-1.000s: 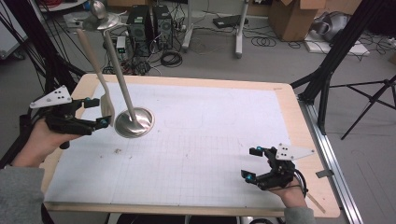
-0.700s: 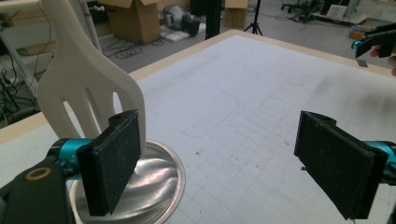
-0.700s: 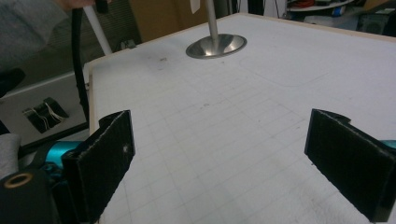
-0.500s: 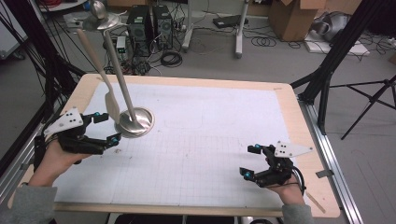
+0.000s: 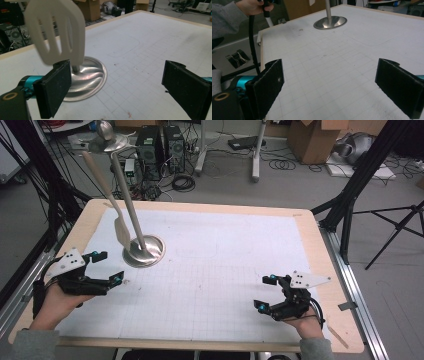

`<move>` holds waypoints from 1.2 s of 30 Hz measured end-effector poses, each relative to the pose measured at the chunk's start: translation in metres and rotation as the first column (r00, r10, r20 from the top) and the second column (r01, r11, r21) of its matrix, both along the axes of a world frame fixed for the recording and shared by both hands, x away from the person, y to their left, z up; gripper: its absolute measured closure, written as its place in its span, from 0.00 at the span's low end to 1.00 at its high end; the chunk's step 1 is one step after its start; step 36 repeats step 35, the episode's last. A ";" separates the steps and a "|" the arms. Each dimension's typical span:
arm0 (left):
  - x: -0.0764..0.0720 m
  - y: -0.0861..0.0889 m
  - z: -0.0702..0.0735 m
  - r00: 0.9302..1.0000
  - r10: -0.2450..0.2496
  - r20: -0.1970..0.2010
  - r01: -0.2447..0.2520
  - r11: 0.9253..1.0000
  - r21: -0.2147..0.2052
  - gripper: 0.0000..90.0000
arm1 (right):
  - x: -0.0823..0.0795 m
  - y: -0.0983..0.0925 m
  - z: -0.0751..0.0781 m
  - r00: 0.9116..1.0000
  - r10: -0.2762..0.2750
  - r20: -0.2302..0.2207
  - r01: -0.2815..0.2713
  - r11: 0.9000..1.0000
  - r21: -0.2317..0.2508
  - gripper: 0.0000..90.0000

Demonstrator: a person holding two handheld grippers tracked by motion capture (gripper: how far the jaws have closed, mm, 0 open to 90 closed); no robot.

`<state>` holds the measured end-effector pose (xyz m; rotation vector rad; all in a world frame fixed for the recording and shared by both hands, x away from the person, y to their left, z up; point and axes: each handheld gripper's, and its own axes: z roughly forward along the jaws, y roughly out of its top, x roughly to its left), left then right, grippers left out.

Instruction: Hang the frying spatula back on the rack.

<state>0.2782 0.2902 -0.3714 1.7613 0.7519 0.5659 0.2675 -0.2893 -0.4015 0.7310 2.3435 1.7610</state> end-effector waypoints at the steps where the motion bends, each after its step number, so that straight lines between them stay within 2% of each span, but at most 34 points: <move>1: -0.001 0.002 -0.001 1.000 0.000 -0.001 0.000 1.000 -0.003 0.11 | 0.000 0.000 0.000 1.000 0.000 0.000 0.000 1.000 0.000 0.08; 11: -0.008 0.013 -0.015 1.000 0.023 -0.011 -0.023 1.000 0.005 0.11 | 0.001 -0.002 0.000 1.000 -0.018 0.003 0.018 1.000 -0.001 0.08; 16: -0.011 0.022 -0.019 0.999 0.047 -0.017 -0.047 0.999 -0.008 0.11 | 0.000 -0.004 0.000 1.000 -0.029 0.006 0.029 1.000 0.002 0.08; 24: -0.010 0.033 -0.032 0.997 0.058 -0.058 -0.058 0.998 -0.001 0.11 | 0.001 -0.011 -0.002 0.995 -0.094 0.012 0.094 0.996 -0.006 0.08; 33: -0.009 0.042 -0.042 0.990 0.113 -0.086 -0.112 0.994 0.017 0.11 | 0.000 -0.022 -0.005 0.990 -0.143 0.008 0.143 0.990 -0.001 0.08; 36: -0.009 0.042 -0.043 0.989 0.118 -0.089 -0.117 0.993 0.018 0.11 | 0.001 -0.022 -0.005 0.989 -0.147 0.010 0.147 0.989 0.003 0.08</move>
